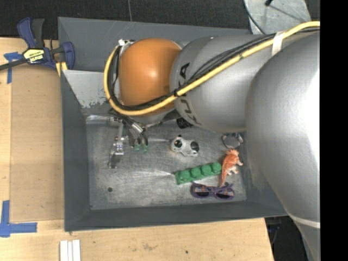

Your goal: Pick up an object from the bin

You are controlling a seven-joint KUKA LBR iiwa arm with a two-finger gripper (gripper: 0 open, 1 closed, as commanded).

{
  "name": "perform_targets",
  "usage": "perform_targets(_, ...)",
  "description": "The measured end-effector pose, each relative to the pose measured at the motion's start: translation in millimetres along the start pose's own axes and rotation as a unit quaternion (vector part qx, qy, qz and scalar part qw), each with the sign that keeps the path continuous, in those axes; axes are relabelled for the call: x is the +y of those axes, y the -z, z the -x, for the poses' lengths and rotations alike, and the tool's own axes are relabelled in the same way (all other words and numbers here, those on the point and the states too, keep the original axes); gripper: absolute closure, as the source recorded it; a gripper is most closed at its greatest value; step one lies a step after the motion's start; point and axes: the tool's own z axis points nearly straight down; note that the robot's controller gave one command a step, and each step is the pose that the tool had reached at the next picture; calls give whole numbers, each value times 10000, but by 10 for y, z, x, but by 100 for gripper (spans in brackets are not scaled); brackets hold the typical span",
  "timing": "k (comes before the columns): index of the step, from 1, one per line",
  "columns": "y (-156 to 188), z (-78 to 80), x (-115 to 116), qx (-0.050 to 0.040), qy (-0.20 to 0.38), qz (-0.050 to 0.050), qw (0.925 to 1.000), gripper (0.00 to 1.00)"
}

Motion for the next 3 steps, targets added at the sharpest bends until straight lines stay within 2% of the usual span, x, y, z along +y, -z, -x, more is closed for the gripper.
perform_targets(1,-277,-138,-83,63,-117,-31,9999,0)
perform_targets(2,-244,150,-225,46,-150,-23,9999,0)
perform_targets(3,-406,-128,-247,16,-3,-21,10000,0)
